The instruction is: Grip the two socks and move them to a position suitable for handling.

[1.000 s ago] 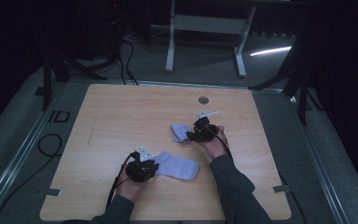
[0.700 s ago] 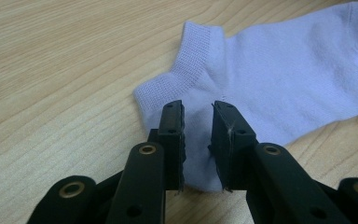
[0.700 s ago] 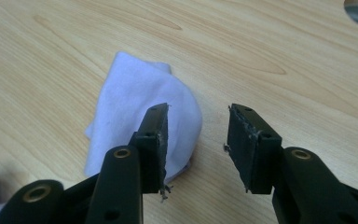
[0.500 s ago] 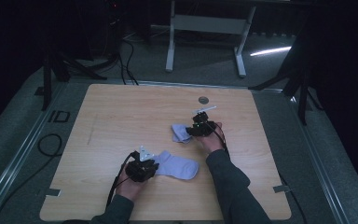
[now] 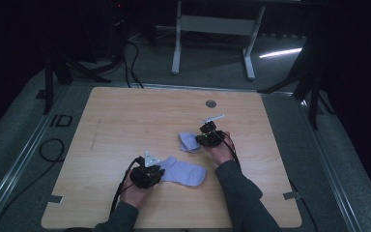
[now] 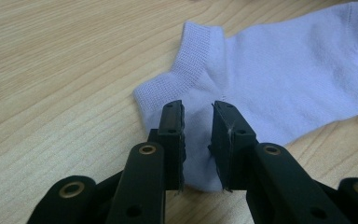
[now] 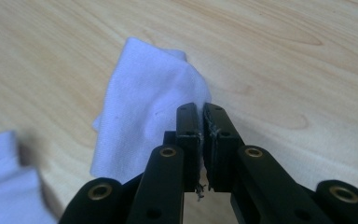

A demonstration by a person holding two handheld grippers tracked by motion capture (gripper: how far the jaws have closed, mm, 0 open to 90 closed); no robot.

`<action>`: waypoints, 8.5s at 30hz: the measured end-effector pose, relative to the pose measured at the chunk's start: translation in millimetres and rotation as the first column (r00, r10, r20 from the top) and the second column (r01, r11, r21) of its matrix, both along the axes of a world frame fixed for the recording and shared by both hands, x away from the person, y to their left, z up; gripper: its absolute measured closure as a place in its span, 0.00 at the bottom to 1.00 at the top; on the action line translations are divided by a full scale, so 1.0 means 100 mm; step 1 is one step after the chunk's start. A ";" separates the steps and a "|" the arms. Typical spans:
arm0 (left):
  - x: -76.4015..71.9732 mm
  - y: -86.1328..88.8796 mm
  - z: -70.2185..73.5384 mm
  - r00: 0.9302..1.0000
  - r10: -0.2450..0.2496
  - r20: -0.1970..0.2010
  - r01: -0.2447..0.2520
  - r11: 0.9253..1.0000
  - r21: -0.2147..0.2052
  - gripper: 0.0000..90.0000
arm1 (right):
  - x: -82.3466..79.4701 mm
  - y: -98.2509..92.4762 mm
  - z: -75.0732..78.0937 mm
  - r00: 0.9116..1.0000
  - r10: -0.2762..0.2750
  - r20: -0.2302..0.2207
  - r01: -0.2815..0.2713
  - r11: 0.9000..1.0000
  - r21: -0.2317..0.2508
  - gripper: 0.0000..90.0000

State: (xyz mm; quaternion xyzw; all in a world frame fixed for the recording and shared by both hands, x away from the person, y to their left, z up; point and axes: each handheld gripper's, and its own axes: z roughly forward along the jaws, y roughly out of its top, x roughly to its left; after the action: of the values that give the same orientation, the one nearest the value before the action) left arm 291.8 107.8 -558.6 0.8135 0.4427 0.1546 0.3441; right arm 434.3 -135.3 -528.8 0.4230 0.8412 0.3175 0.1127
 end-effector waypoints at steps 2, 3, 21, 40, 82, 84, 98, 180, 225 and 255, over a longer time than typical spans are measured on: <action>0.00 0.00 0.00 1.000 0.000 0.000 0.000 1.000 0.000 0.82 | -0.06 0.00 0.01 1.000 0.001 0.009 -0.001 1.000 0.004 0.95; 0.00 0.00 0.00 1.000 0.000 0.000 0.000 1.000 0.000 0.82 | -0.08 -0.01 0.03 1.000 0.001 0.013 -0.001 1.000 0.008 0.95; 0.00 0.00 0.00 1.000 -0.001 -0.001 0.001 1.000 -0.001 0.82 | -0.23 -0.17 0.47 0.992 -0.030 0.119 0.020 0.996 0.090 0.96; 0.00 0.00 0.00 1.000 -0.003 -0.001 0.003 1.000 0.001 0.82 | -0.08 -0.73 0.42 0.981 -0.179 0.075 0.172 0.981 0.092 0.95; 0.00 0.00 0.00 1.000 -0.002 0.001 0.002 1.000 0.000 0.82 | -0.13 -0.55 -0.08 0.997 -0.069 0.015 0.070 0.994 -0.082 0.69; 0.00 0.00 0.00 1.000 -0.002 0.001 0.002 1.000 0.000 0.82 | -0.14 -0.52 -0.10 0.998 -0.065 0.011 0.065 0.993 -0.094 0.68; 0.00 0.00 0.00 1.000 -0.002 0.001 0.002 1.000 0.001 0.81 | -0.18 -0.47 -0.09 0.999 -0.025 0.032 0.028 0.997 -0.073 0.60; -0.15 0.14 0.13 0.998 0.061 0.023 -0.060 0.997 -0.039 0.75 | -0.62 -0.07 0.43 0.988 0.099 0.115 -0.106 0.992 0.062 0.96; -0.18 0.16 0.04 0.996 0.071 -0.052 -0.069 0.997 0.025 0.91 | -1.14 0.88 0.13 0.948 0.314 0.060 -0.306 0.945 -0.114 0.88; -0.21 0.19 0.08 0.998 0.055 -0.038 -0.056 0.998 -0.013 0.90 | -1.16 0.84 0.04 0.922 0.381 0.069 -0.378 0.925 -0.043 0.75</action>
State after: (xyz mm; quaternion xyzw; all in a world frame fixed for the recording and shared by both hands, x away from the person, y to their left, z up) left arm 270.5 127.2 -550.8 0.8012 0.4726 0.1454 0.3370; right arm 318.1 -51.5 -525.2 0.2380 0.9067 0.3370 0.0874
